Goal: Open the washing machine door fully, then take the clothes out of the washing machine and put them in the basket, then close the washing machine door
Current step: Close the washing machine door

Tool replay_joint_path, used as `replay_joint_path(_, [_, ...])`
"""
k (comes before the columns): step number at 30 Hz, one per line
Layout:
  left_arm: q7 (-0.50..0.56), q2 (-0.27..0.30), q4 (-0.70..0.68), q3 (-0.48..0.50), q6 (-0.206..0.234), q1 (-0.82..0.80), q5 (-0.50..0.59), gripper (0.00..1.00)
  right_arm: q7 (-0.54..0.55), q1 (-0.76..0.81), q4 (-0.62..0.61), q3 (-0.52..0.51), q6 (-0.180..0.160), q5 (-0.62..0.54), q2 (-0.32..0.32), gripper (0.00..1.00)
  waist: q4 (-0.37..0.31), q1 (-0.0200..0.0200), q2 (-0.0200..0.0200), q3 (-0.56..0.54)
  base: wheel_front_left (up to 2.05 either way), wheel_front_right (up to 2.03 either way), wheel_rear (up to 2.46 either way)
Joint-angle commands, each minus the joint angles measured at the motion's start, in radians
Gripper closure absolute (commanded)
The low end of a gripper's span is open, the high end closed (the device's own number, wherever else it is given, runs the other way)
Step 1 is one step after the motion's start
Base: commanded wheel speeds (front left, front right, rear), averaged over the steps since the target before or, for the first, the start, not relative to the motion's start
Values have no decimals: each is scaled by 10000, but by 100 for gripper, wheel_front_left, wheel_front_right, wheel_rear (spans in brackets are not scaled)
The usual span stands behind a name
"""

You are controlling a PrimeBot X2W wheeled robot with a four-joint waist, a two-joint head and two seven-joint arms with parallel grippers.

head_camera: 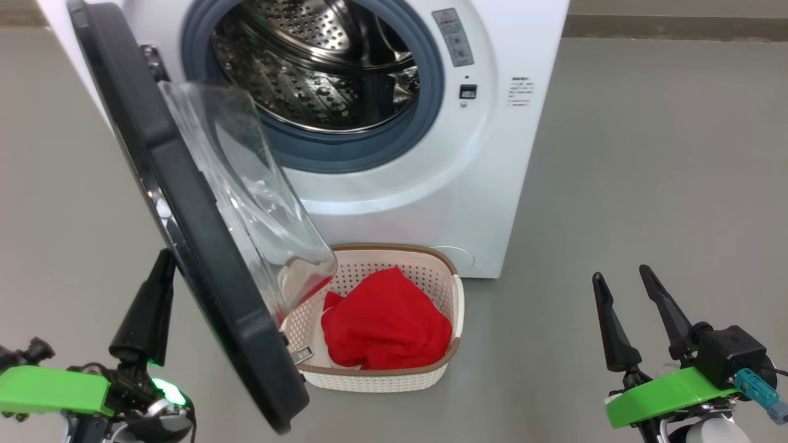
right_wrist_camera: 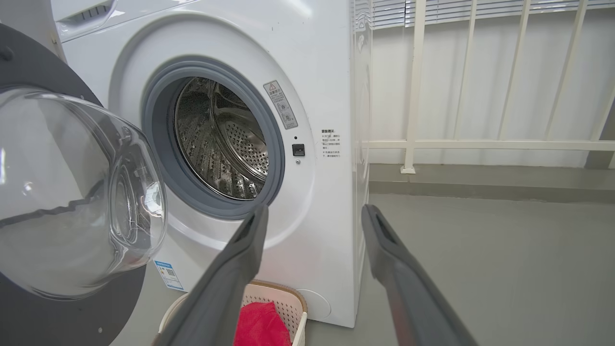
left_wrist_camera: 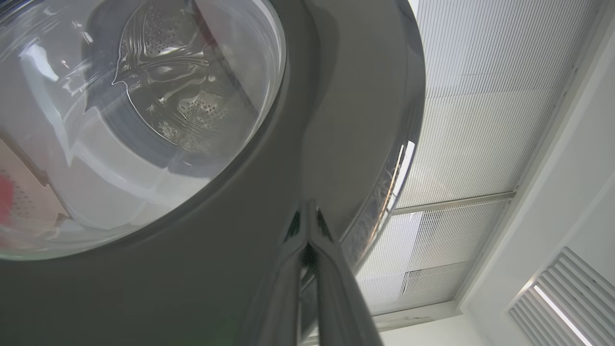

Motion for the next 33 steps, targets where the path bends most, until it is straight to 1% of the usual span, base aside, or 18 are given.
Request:
replay_joint_path(1, [30,136,-337,165,68,-164,-81,100,-63,-245,-222,265,63,85,-27,0,-159,0,0,6,0,0,0])
replay_joint_path(2, [50,136,-353,60,69,-182,-235,100,-63,-247,-220,264,63,85,-27,0,-308,0,0,0,0,0,0])
replay_joint_path(3, [50,136,-353,60,69,-182,-235,100,-63,-247,-220,264,63,85,-27,0,-308,0,0,0,0,0,0])
replay_joint_path(10, [-27,136,-338,-238,-26,-359,-398,100,-63,-259,-231,258,63,28,-27,0,-863,0,0,111,0,0,0])
replay_joint_path(14, [-102,135,-286,-347,-149,-530,-768,100,-63,-331,-250,215,63,-1,-27,0,-1229,0,0,217,0,0,0])
replay_joint_path(24, [-402,135,33,-419,-450,-1000,-654,100,-63,-450,-328,117,63,-1,-26,0,-2118,0,0,610,0,0,0])
replay_joint_path(33, [-760,135,285,-495,-578,-1685,-502,100,-63,-700,-396,89,63,14,-26,0,-2629,0,0,1083,0,0,0])
